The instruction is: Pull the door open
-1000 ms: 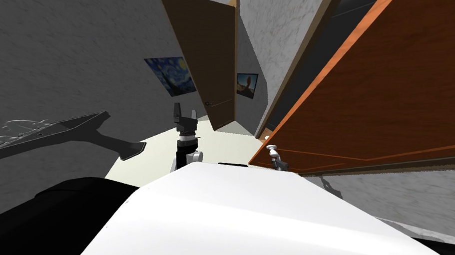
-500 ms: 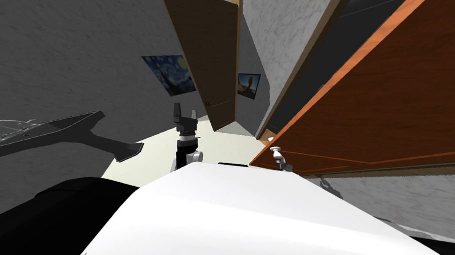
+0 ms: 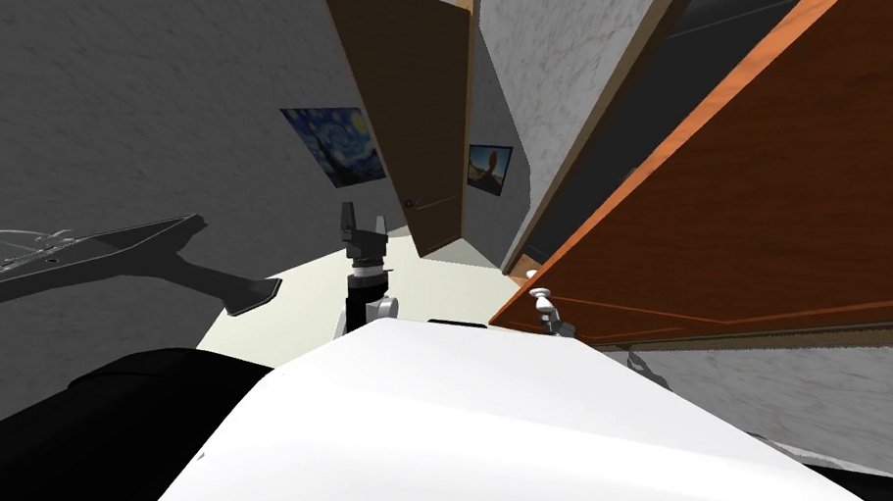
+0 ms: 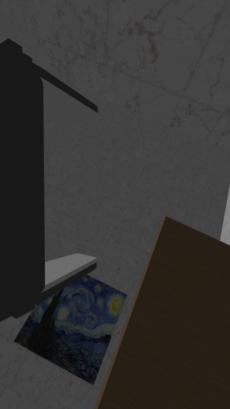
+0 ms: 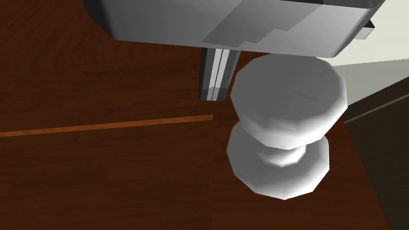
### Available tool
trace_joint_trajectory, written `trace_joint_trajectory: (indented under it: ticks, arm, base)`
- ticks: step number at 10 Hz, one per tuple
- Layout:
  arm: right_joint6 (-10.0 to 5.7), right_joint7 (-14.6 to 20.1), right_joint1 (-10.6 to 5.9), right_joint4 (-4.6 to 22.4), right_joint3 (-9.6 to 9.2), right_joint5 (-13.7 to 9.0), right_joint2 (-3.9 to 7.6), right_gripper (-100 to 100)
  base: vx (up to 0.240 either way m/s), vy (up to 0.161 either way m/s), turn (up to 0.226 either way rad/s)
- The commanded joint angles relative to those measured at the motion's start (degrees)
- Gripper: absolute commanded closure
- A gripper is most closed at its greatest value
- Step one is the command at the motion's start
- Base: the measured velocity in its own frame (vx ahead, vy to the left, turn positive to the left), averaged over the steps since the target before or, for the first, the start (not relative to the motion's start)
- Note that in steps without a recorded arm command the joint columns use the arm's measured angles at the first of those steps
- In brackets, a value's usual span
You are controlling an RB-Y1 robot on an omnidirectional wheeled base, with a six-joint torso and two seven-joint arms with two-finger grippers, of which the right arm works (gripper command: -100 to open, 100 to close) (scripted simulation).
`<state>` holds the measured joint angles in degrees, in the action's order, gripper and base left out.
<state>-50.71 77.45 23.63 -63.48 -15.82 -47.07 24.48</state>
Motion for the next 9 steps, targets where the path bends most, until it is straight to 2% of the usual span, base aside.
trace_joint_trajectory:
  ticks: [1, 2, 6, 9]
  arm:
    - [-0.25, 0.0, -0.11, -0.3, -0.22, 0.2, -0.15, 100]
    - [-0.96, 0.5, -0.18, 0.1, -1.21, 0.8, 0.08, -100]
    - [-3.06, 1.6, -0.58, 0.4, -3.84, 2.7, 0.26, -100]
    - [-4.27, 2.2, -0.81, 0.5, -5.37, 3.8, 0.36, -100]
  base:
    - [0.000, 0.000, 0.000]
    - [-0.126, -0.032, 0.115]
    - [-0.210, -0.056, 0.103]
    - [-0.146, -0.042, 0.082]
